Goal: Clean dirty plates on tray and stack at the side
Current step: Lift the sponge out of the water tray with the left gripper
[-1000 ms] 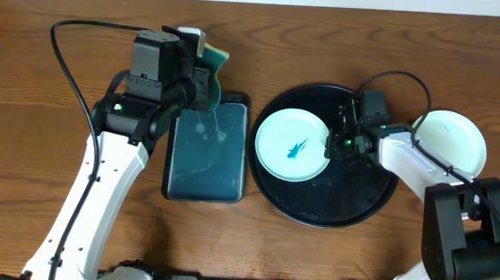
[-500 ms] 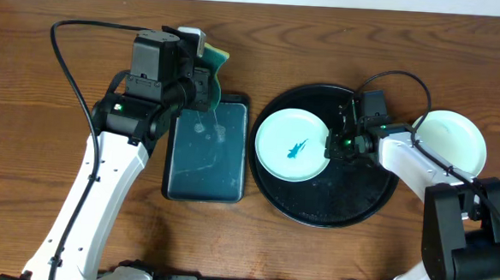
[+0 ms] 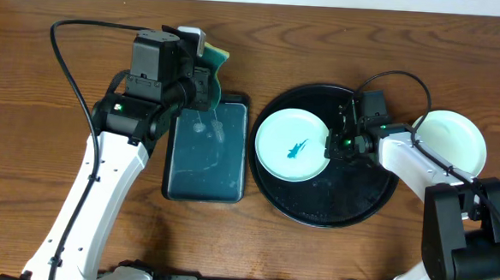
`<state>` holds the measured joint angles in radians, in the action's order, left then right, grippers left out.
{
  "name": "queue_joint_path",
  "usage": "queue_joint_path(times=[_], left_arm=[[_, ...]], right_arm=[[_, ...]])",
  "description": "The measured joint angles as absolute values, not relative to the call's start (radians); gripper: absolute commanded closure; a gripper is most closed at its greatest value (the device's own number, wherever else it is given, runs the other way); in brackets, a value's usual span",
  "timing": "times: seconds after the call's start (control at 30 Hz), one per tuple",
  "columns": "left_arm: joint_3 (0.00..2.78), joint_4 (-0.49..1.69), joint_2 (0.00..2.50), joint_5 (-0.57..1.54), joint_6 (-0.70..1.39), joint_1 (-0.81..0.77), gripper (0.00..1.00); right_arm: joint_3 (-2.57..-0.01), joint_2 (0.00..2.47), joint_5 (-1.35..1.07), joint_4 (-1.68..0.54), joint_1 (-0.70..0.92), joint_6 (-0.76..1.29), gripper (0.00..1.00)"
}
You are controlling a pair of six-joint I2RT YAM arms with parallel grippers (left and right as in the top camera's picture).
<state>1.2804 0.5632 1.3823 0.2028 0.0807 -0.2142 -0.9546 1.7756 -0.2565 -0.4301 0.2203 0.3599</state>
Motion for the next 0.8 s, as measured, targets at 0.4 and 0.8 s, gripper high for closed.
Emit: queue_joint_path(times=[0.4, 0.8], left_arm=[[1.280, 0.563, 1.382, 0.203, 0.081, -0.214, 0.92], [1.280, 0.563, 1.382, 0.194, 0.081, -0.214, 0.92]], right_arm=[[-0.955, 1.776, -0.256, -0.430, 0.220, 0.360, 0.99], [-0.955, 1.776, -0.254, -0.430, 0.220, 0.360, 0.99]])
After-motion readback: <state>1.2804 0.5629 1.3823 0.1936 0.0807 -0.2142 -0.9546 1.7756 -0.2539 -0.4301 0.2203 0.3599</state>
